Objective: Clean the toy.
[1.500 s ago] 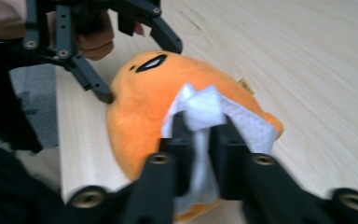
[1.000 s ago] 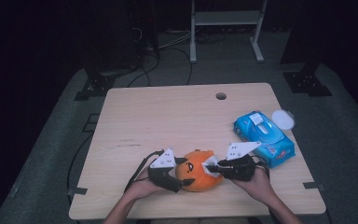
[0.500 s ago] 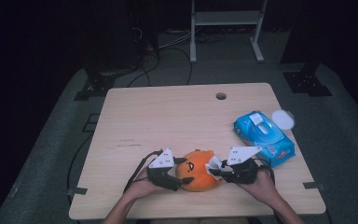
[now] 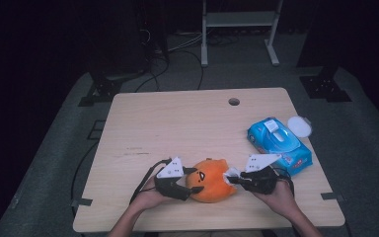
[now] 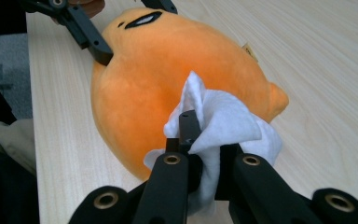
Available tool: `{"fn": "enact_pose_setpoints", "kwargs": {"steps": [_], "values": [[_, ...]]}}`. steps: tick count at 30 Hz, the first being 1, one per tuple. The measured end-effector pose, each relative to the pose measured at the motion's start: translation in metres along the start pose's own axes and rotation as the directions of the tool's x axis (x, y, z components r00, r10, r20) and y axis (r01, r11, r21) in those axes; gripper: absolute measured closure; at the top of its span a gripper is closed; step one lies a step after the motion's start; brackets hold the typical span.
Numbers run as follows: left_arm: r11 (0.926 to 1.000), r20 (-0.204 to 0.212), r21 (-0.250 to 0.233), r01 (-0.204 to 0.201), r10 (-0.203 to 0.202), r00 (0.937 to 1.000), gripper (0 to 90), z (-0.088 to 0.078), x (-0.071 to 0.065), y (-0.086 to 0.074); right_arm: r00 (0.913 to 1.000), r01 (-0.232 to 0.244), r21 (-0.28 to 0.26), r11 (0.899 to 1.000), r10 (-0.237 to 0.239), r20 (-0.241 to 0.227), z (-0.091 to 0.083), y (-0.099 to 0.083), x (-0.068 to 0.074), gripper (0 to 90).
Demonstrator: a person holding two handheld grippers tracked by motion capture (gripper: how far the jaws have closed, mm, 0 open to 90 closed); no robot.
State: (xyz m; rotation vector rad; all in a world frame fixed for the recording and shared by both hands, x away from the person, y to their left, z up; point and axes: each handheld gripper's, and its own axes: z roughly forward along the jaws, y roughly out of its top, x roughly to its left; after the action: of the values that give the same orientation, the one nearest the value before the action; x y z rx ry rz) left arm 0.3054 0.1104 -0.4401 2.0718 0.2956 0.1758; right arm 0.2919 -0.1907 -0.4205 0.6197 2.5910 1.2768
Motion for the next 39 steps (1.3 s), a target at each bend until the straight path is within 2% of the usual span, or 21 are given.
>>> {"fn": "enact_pose_setpoints", "kwargs": {"steps": [2,6,8,10,14,15,17,20,23,26,28,30,32,34,35,36,39], "values": [[1.0,-0.009,-0.004,0.006,-0.006,0.9999,37.1,0.002,0.002,0.001,1.0,0.005,-0.005,1.0,-0.005,0.001,-0.001,-0.001,0.003,86.2],[0.9989,-0.009,-0.017,0.044,-0.044,0.999,37.2,0.004,0.008,0.0,0.9984,0.055,-0.03,0.998,-0.055,-0.009,0.003,0.011,0.015,86.4],[0.9989,-0.006,-0.015,0.045,-0.045,0.9989,37.2,0.003,0.009,0.0,0.997,0.063,-0.049,0.997,-0.065,-0.042,0.006,0.016,0.02,86.4],[0.9988,-0.005,-0.014,0.047,-0.047,0.9989,37.2,0.003,0.009,0.0,0.9954,0.088,-0.041,0.995,-0.089,-0.033,0.008,0.018,0.024,86.4],[0.9981,-0.006,-0.018,0.058,-0.058,0.9983,37.9,0.001,0.012,-0.002,0.9976,0.065,-0.038,0.997,-0.066,-0.022,0.002,0.011,0.014,86.4],[0.9956,0.0,-0.026,0.09,-0.09,0.9959,37.9,0.0,0.016,-0.004,0.9985,0.054,-0.034,0.998,-0.054,-0.011,0.001,0.008,0.011,86.4],[0.9939,0.003,-0.036,0.105,-0.105,0.9945,37.9,0.0,0.017,-0.005,0.9995,0.03,-0.032,0.999,-0.03,-0.004,-0.003,0.001,0.005,86.4],[0.9944,-0.005,-0.034,0.1,-0.1,0.995,37.9,0.002,0.017,-0.002,0.9998,0.019,-0.026,0.999,-0.018,0.009,-0.007,-0.003,0.003,86.4],[0.9941,-0.015,-0.035,0.102,-0.103,0.9946,37.8,0.004,0.017,0.0,0.999,0.045,-0.032,0.999,-0.044,0.005,-0.004,0.003,0.01,86.4],[0.9937,-0.026,-0.034,0.107,-0.108,0.9939,37.7,0.005,0.019,0.001,0.9969,0.074,-0.043,0.996,-0.075,-0.023,0.003,0.013,0.019,86.4],[0.9934,-0.025,-0.033,0.11,-0.111,0.9935,37.2,0.005,0.019,0.001,0.9954,0.094,-0.036,0.995,-0.094,-0.016,0.006,0.016,0.022,86.4],[0.9928,-0.02,-0.044,0.112,-0.113,0.9934,31.8,0.003,0.019,0.002,0.9969,0.074,-0.04,0.996,-0.075,-0.024,0.007,0.014,0.019,86.4],[0.9921,-0.028,-0.051,0.115,-0.116,0.9928,18.6,0.0,0.018,0.005,0.9983,0.048,-0.045,0.998,-0.049,-0.032,0.007,0.01,0.014,86.5],[0.9919,-0.032,-0.051,0.116,-0.117,0.9926,13.7,-0.002,0.017,0.007,0.9987,0.034,-0.048,0.998,-0.036,-0.037,0.006,0.008,0.012,86.5],[0.9924,-0.038,-0.05,0.112,-0.114,0.9927,13.7,-0.006,0.016,0.008,0.9989,0.028,-0.049,0.998,-0.03,-0.036,0.005,0.007,0.011,86.5],[0.9926,-0.035,-0.044,0.113,-0.114,0.9928,14.6,-0.008,0.016,0.006,0.9993,-0.002,-0.06,0.998,0.0,-0.037,0.003,0.005,0.007,86.5],[0.9934,-0.015,-0.029,0.111,-0.111,0.9936,30.3,-0.007,0.017,0.002,0.9993,-0.015,-0.066,0.998,0.012,-0.035,0.003,0.004,0.005,86.5]]}}
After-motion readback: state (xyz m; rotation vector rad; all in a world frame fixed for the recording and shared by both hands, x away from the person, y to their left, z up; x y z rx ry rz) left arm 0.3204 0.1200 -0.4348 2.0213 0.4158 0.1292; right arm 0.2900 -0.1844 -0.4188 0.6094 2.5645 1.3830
